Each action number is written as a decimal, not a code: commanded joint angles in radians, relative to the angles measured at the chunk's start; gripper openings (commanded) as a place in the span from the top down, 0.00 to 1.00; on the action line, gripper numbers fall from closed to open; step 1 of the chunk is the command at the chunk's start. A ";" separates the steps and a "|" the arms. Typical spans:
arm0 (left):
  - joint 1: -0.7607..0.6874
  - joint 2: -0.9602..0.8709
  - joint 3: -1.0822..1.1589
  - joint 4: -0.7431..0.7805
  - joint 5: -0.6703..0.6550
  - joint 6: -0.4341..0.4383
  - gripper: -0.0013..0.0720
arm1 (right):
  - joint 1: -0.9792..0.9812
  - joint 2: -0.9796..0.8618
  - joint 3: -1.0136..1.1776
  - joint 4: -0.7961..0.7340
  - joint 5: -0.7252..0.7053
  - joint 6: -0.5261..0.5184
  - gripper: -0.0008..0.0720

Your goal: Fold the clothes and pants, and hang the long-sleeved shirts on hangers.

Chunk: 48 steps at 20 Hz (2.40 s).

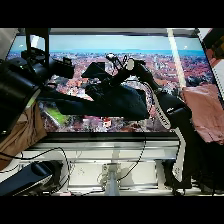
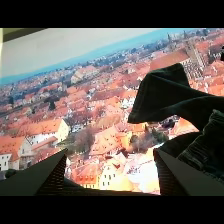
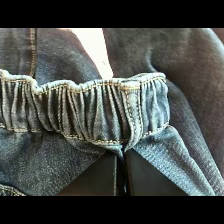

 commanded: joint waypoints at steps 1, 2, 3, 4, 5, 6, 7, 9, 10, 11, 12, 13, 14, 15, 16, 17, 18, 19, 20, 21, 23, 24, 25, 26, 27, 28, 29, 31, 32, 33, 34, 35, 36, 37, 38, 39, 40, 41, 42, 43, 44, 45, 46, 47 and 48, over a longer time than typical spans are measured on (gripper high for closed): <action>0.001 -0.001 0.000 0.006 0.000 0.000 0.19 | 0.000 0.033 0.003 -0.071 -0.041 -0.019 0.94; 0.005 -0.001 0.000 0.008 0.002 0.000 0.19 | -0.007 0.056 0.003 -0.107 -0.064 -0.017 0.94; 0.008 -0.002 0.000 0.008 0.001 0.000 0.19 | -0.016 0.085 0.003 -0.134 -0.090 -0.013 0.94; 0.017 -0.002 -0.001 0.008 0.001 0.000 0.19 | -0.027 0.118 0.003 -0.147 -0.117 -0.013 0.94; 0.018 -0.001 -0.007 0.008 0.003 0.000 0.19 | -0.040 0.153 0.003 -0.152 -0.149 -0.012 0.94; 0.018 -0.002 -0.019 0.004 0.004 0.000 0.19 | -0.054 0.190 0.003 -0.153 -0.186 -0.002 0.94; 0.017 -0.002 -0.037 -0.001 0.004 0.000 0.19 | -0.071 0.232 0.003 -0.159 -0.234 0.029 0.94; 0.017 -0.001 -0.085 0.000 0.005 -0.002 0.19 | -0.105 0.313 0.003 -0.182 -0.326 0.105 0.94; 0.018 -0.001 -0.105 0.000 0.005 -0.005 0.19 | -0.126 0.354 0.003 -0.199 -0.357 0.126 0.94; 0.018 -0.001 -0.124 -0.001 0.005 -0.005 0.19 | -0.148 0.389 0.003 -0.209 -0.370 0.127 0.94; 0.018 -0.001 -0.140 -0.010 0.005 -0.004 0.19 | -0.172 0.420 0.003 -0.220 -0.368 0.130 0.94; 0.018 -0.001 -0.159 -0.037 0.006 -0.004 0.19 | -0.202 0.451 0.003 -0.232 -0.364 0.174 0.94; 0.018 -0.001 -0.180 -0.067 0.013 -0.005 0.19 | -0.235 0.478 0.003 -0.243 -0.360 0.242 0.94; 0.018 -0.001 -0.209 -0.096 0.031 -0.005 0.19 | -0.269 0.499 0.003 -0.249 -0.359 0.292 0.94; 0.018 0.000 -0.241 -0.128 0.064 -0.021 0.19 | -0.301 0.521 0.002 -0.252 -0.360 0.306 0.94; 0.018 0.000 -0.284 -0.176 0.117 -0.045 0.19 | -0.327 0.541 0.002 -0.255 -0.360 0.306 0.94; 0.018 -0.001 -0.328 -0.235 0.177 -0.058 0.22 | -0.349 0.560 0.002 -0.256 -0.359 0.306 0.94; 0.018 -0.001 -0.381 -0.327 0.256 -0.065 0.35 | -0.363 0.575 0.002 -0.256 -0.354 0.307 0.94; 0.017 -0.002 -0.433 -0.434 0.340 -0.063 0.40 | -0.369 0.585 0.003 -0.256 -0.344 0.306 0.94; 0.011 -0.006 -0.491 -0.558 0.435 -0.049 0.40 | -0.368 0.592 0.003 -0.256 -0.329 0.306 0.94; -0.018 -0.032 -0.574 -0.724 0.570 0.006 0.40 | -0.364 0.593 0.002 -0.255 -0.306 0.306 0.94; -0.039 -0.051 -0.596 -0.761 0.589 0.008 0.40 | -0.364 0.593 -0.001 -0.256 -0.306 0.306 0.94; -0.057 -0.066 -0.604 -0.776 0.588 0.008 0.40 | -0.368 0.593 -0.001 -0.269 -0.306 0.307 0.94; -0.075 -0.078 -0.605 -0.779 0.584 0.008 0.40 | -0.374 0.593 -0.001 -0.297 -0.306 0.308 0.94; -0.087 -0.081 -0.604 -0.779 0.586 0.008 0.40 | -0.384 0.593 -0.001 -0.337 -0.300 0.312 0.94; -0.089 -0.080 -0.604 -0.779 0.586 0.008 0.40 | -0.401 0.592 -0.001 -0.383 -0.291 0.346 0.94; -0.089 -0.079 -0.604 -0.779 0.586 0.008 0.40 | -0.427 0.590 -0.001 -0.424 -0.274 0.400 0.94; -0.087 -0.079 -0.604 -0.779 0.586 0.008 0.40 | -0.503 0.588 -0.013 -0.464 -0.219 0.492 0.94; -0.087 -0.079 -0.604 -0.779 0.586 0.008 0.40 | -0.548 0.589 -0.027 -0.469 -0.176 0.532 0.94; -0.087 -0.079 -0.604 -0.779 0.586 0.008 0.40 | -0.600 0.589 -0.044 -0.474 -0.110 0.589 0.94; -0.087 -0.079 -0.604 -0.777 0.586 0.008 0.40 | -0.649 0.589 -0.059 -0.474 -0.037 0.646 0.94; -0.087 -0.079 -0.604 -0.768 0.587 0.008 0.40 | -0.695 0.589 -0.069 -0.477 0.039 0.689 0.94; -0.087 -0.079 -0.604 -0.764 0.589 0.008 0.40 | -0.734 0.589 -0.072 -0.481 0.092 0.710 0.94; -0.087 -0.079 -0.604 -0.756 0.592 0.008 0.40 | -0.770 0.591 -0.071 -0.481 0.129 0.721 0.94; -0.087 -0.079 -0.604 -0.747 0.594 0.008 0.40 | -0.795 0.594 -0.068 -0.484 0.161 0.727 0.94; -0.087 -0.079 -0.604 -0.744 0.596 0.008 0.40 | -0.817 0.597 -0.068 -0.493 0.201 0.738 0.94; -0.087 -0.079 -0.604 -0.745 0.604 0.008 0.40 | -0.831 0.598 -0.061 -0.523 0.260 0.773 0.94; -0.087 -0.079 -0.604 -0.745 0.615 0.008 0.40 | -0.835 0.599 -0.050 -0.569 0.308 0.805 0.94; -0.087 -0.079 -0.604 -0.745 0.630 0.008 0.40 | -0.833 0.604 -0.036 -0.624 0.334 0.822 0.94; -0.087 -0.079 -0.604 -0.745 0.645 0.008 0.40 | -0.829 0.621 -0.034 -0.664 0.333 0.830 0.94; -0.087 -0.080 -0.604 -0.745 0.668 0.007 0.40 | -0.827 0.639 -0.034 -0.693 0.333 0.843 0.94; -0.087 -0.082 -0.604 -0.746 0.693 0.007 0.40 | -0.828 0.656 -0.034 -0.715 0.337 0.847 0.95; -0.087 -0.085 -0.604 -0.745 0.721 0.007 0.40 | -0.829 0.667 -0.034 -0.730 0.351 0.846 0.94; -0.087 -0.096 -0.604 -0.746 0.745 -0.005 0.40 | -0.828 0.673 -0.034 -0.745 0.372 0.842 0.94; -0.087 -0.117 -0.604 -0.748 0.776 -0.058 0.40 | -0.828 0.674 -0.034 -0.740 0.393 0.839 0.94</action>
